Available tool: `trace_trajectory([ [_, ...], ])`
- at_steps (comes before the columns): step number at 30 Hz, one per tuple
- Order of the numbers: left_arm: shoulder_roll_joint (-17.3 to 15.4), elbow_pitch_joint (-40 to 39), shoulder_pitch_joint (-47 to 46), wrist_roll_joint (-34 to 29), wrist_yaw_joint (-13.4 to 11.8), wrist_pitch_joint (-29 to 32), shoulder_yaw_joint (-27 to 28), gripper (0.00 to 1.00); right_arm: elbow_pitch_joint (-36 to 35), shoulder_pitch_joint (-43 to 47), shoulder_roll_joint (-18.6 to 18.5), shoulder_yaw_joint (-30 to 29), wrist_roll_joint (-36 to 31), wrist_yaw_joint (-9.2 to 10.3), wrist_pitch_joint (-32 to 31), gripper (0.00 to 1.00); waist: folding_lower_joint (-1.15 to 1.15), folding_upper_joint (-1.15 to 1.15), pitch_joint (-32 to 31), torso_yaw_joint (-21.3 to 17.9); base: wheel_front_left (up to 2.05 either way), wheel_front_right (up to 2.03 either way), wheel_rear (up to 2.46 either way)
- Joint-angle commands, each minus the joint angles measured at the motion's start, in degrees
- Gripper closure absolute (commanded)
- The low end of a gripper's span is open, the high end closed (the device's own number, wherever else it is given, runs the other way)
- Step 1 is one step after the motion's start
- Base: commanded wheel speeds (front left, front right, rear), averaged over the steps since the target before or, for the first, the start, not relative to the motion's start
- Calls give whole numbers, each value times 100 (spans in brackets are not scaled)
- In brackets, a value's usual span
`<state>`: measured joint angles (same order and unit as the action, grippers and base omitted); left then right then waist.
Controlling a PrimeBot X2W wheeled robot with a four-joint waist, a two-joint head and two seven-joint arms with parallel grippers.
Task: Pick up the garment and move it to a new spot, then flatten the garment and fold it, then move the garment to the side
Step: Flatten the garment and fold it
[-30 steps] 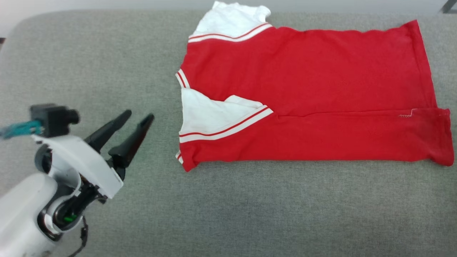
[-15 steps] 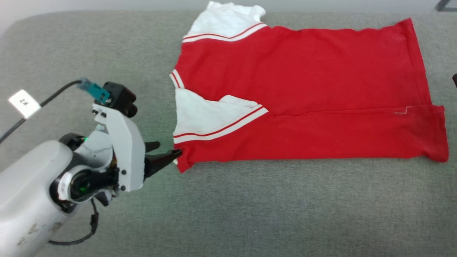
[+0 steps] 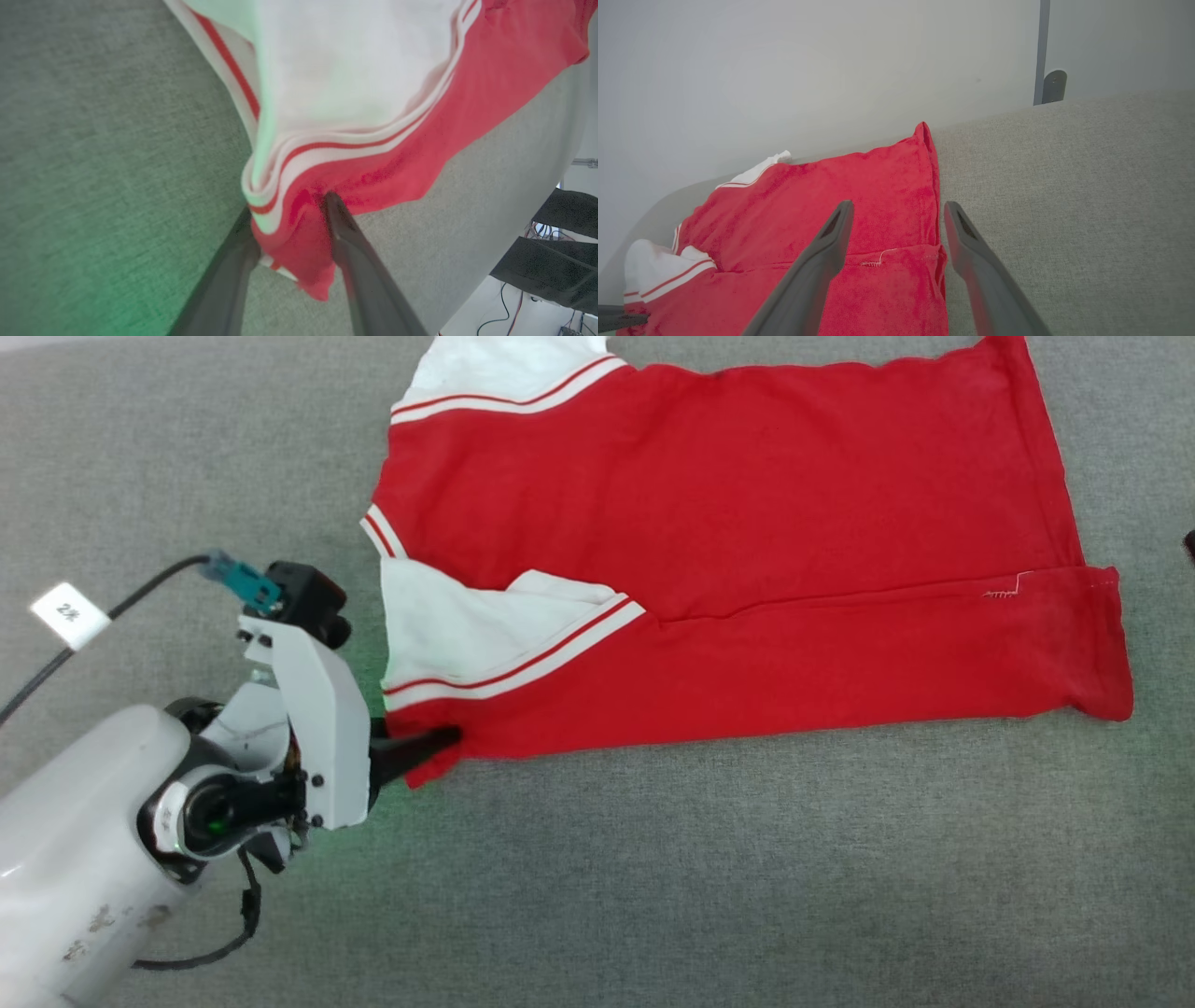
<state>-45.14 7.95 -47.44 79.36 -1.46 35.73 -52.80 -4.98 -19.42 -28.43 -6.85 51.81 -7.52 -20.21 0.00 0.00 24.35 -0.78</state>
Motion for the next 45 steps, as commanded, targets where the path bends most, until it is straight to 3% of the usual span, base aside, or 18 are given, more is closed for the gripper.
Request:
trace_trajectory([
  [1, 185, 73, 232, 54, 48, -27, -107, 100, -23, 20, -145, 81, -29, 6, -162, 0, 0, 0, 24, -16, 0, 0, 0],
  [10, 336, 111, 338, 55, 222, -364, -38, 100, -48, 306, -1525, 1091, -782, 6, -1555, 0, 0, 0, -28, 96, 0, 0, 0],
  [26, 627, 187, 148, -67, 383, -517, -42, 100, 1232, -871, -1550, 2399, -445, 5, -2869, 0, 0, 0, 158, 326, 0, 0, 0],
  [27, 643, 202, 143, -74, 390, -523, -40, 100, 1262, -859, -1539, 2525, -397, 1, -2962, 20, 0, 0, 152, 334, 0, 0, 0],
  [28, 652, 220, 145, -76, 399, -532, -37, 100, 1282, -827, -1527, 2632, -349, -1, -3041, 53, 0, 0, 144, 337, 0, 0, 0],
  [29, 657, 232, 149, -76, 408, -547, -35, 100, 1287, -801, -1516, 2715, -311, -6, -3085, 67, 0, 0, 136, 337, 0, 0, 0],
  [30, 666, 252, 159, -78, 415, -559, -36, 100, 1301, -803, -1521, 2771, -284, -8, -3085, 96, 0, 0, 122, 337, 0, 0, 0],
  [36, 596, 261, 346, 11, 450, -676, 11, 100, 1410, -818, -1590, 2786, -200, 4, -2821, 100, 0, 0, -39, 322, 0, 0, 0],
  [45, 20, -463, 1037, 132, 453, -1206, 235, 100, 1119, -433, -1834, 2773, 64, 4, -2606, 100, 0, 0, -349, 327, 0, 0, 0],
])
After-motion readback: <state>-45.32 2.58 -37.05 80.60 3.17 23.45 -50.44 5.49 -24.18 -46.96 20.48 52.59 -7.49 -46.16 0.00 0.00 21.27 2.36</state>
